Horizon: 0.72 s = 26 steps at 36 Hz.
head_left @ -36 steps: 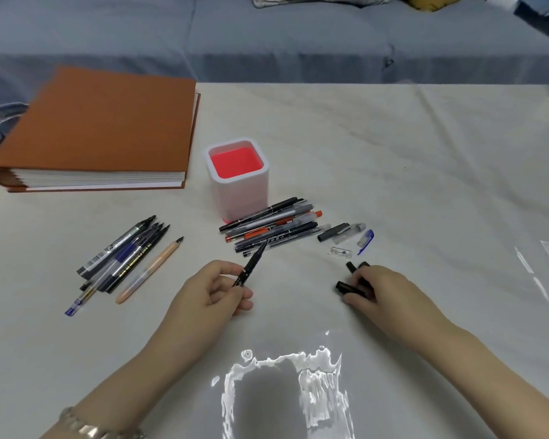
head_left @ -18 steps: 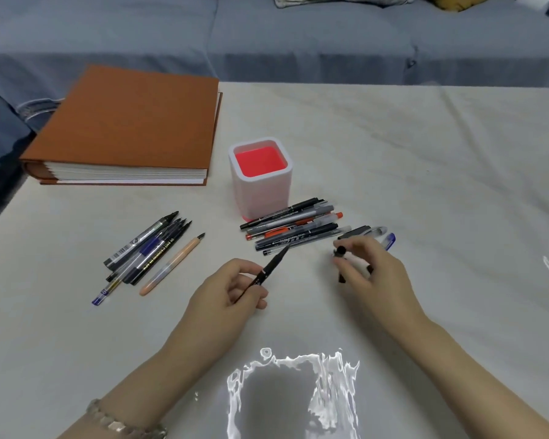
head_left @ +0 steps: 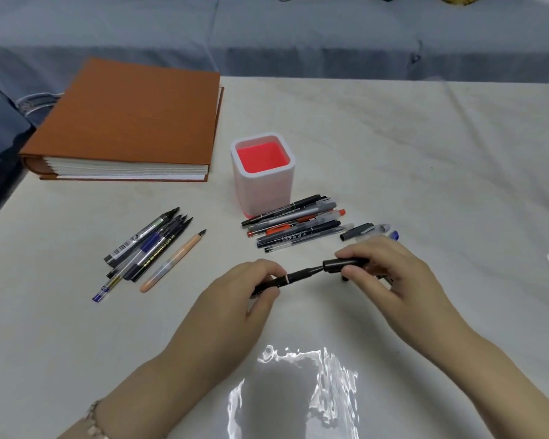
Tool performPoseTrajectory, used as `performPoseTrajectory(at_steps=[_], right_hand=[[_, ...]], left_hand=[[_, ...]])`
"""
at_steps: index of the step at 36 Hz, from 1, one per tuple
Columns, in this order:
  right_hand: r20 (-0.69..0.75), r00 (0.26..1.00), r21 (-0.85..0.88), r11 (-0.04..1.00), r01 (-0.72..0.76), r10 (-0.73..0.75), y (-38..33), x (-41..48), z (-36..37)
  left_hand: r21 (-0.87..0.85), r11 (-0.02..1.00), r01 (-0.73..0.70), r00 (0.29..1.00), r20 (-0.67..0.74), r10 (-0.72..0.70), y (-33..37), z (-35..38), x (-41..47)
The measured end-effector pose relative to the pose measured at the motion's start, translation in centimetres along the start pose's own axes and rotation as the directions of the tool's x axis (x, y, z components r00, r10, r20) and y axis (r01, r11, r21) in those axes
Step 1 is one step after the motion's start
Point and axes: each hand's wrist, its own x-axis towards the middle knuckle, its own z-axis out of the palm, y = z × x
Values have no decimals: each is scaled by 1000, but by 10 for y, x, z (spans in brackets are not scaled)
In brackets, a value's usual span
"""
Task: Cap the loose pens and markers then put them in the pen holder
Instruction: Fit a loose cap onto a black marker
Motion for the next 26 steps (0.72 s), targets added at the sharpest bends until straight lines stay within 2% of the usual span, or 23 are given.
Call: performPoseTrajectory(at_steps=[6,11,15,22,26], right_hand=[[66,997,-37,999,32,-30,-6,-6,4],[50,996,8,997,77,-77,-7,-7,8],[53,990,-19,991,135,-134,-8,-8,9],[48,972,-50,971,234,-232,-14,-9,12],[81,959,-88,957,278,-271,-12,-12,12]], left_hand=[[77,988,-131,991,11,131,2,4,2],[153,964,-219,976,33,217,2,6,7],[214,931,-296,955,72,288,2,3,8],[98,975,-199,974,131,186,7,4,6],[-19,996,-83,962,258,85,8,0,11]])
